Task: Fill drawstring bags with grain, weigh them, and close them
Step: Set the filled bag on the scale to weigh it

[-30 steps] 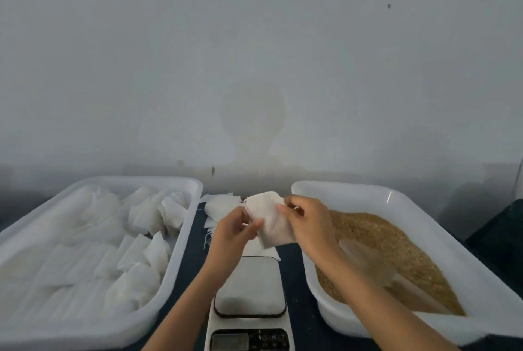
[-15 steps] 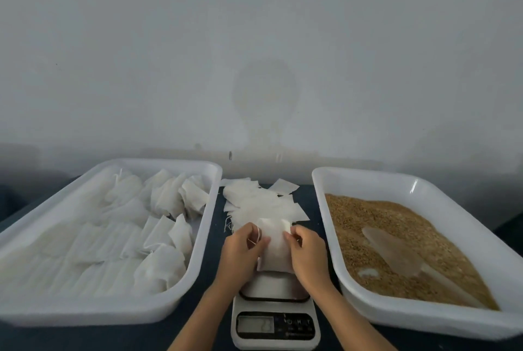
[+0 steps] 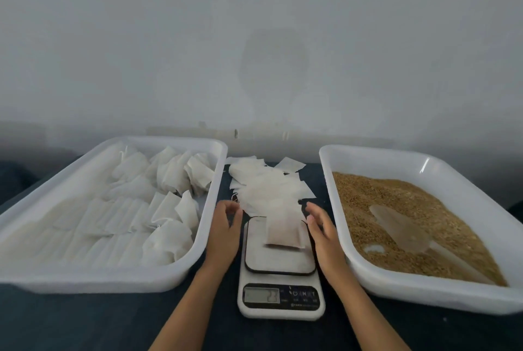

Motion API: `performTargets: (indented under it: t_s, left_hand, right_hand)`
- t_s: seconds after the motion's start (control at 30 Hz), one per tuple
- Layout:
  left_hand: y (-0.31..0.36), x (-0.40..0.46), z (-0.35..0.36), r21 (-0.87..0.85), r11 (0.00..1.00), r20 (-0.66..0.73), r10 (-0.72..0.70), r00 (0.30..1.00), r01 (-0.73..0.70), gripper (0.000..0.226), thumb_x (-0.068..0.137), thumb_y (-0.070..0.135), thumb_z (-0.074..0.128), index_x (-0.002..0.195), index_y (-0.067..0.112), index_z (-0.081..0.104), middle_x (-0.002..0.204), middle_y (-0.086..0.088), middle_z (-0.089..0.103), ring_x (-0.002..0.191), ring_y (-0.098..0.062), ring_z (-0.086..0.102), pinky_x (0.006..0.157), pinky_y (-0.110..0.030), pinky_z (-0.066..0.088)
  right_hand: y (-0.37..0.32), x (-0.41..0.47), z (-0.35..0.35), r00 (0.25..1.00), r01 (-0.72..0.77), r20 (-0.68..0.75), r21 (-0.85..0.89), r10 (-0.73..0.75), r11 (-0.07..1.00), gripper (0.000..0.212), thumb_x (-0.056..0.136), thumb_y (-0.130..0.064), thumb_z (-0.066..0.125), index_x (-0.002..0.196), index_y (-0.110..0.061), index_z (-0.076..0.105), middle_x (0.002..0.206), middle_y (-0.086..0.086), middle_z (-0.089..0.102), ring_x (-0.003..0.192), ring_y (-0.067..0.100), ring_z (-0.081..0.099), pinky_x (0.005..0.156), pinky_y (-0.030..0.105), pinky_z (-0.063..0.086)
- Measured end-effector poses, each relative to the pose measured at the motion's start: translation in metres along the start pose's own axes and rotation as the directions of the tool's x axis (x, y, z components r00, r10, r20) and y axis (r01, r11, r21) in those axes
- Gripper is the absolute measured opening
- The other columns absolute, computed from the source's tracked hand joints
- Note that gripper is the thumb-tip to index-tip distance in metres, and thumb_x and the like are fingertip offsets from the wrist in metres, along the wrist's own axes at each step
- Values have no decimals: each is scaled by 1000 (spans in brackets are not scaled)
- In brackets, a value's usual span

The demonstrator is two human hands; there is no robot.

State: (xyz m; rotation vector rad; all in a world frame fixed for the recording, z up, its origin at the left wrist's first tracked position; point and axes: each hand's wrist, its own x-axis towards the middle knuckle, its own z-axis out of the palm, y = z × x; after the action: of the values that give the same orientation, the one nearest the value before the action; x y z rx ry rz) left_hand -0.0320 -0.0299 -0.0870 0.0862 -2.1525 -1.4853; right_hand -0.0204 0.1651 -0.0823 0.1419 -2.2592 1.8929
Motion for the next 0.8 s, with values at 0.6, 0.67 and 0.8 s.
performTargets:
  t_s: [0.6,0.67,0.8]
  left_hand:
    - [-7,-1,-2,-146,977,-18,-158,987,154,29,90,-6,49,78,20,52,89,-1,60,84,-9,55,77,-15,38]
    - [-8,0,-2,-136,979,-14,-156,988,153,30,89,-6,50,78,22,52,89,-1,60,83,-9,55,74,-11,38]
    - [-9,1,0,-127,980,-6,-156,988,154,31,89,-7,49,78,22,52,89,-2,60,81,-9,54,70,-4,39]
  right_hand:
    - [0,-5,-5,999,-53,-1,183,54,982,31,98,-13,43,126,-4,51,119,9,62,114,11,57,106,32,38]
    - [1,-5,-5,998,-54,3,181,55,982,31,98,-13,43,126,-4,51,118,7,63,114,11,57,106,32,38]
    - [0,-5,-5,999,-54,14,177,52,983,30,98,-13,43,125,-4,52,118,8,62,115,14,56,106,31,38]
